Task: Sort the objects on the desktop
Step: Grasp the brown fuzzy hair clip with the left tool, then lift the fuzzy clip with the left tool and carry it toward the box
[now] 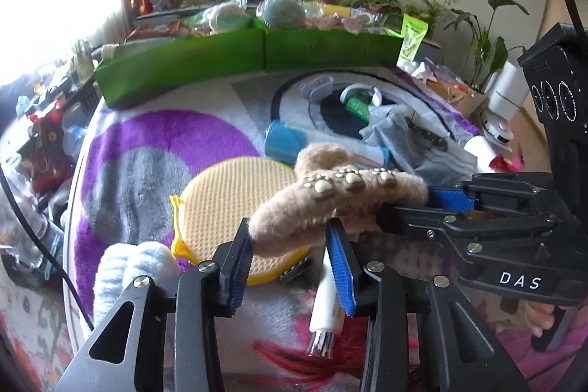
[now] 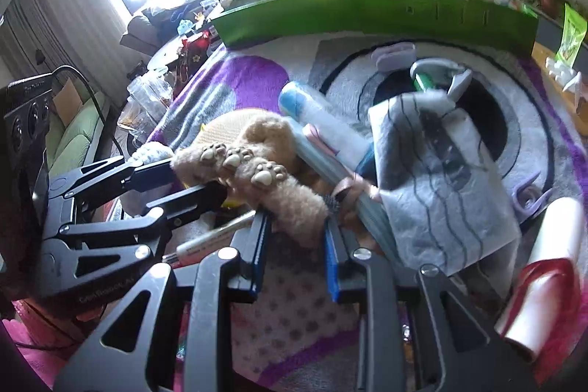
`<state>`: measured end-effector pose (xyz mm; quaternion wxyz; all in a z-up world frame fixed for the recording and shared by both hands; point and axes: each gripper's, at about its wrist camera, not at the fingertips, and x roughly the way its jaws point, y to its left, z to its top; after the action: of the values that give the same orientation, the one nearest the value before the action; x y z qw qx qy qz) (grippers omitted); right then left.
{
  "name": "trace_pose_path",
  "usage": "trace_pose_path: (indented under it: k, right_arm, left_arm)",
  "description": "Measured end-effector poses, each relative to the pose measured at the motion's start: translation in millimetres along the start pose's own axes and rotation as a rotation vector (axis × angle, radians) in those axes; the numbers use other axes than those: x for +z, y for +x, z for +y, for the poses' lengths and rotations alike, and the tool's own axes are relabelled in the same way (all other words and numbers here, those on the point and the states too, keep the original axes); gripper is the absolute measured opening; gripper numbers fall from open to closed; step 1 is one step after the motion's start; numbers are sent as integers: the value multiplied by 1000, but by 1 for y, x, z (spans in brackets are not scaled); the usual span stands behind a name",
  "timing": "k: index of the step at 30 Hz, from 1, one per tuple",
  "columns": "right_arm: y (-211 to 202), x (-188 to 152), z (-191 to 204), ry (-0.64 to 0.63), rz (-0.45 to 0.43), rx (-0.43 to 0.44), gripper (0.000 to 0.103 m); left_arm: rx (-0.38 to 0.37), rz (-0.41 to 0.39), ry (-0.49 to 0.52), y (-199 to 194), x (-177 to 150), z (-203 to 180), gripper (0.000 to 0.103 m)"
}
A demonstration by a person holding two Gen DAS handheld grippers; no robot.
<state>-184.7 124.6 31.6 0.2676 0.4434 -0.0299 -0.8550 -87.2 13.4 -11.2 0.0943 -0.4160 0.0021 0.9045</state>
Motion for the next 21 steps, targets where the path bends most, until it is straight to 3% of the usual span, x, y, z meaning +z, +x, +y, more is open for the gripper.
trace_pose_path:
  k: [21]
  right_arm:
    - [-29,31,22,-148,-83,-30,28]
  left_arm:
    - [53,-111,28,-37,30,1,40]
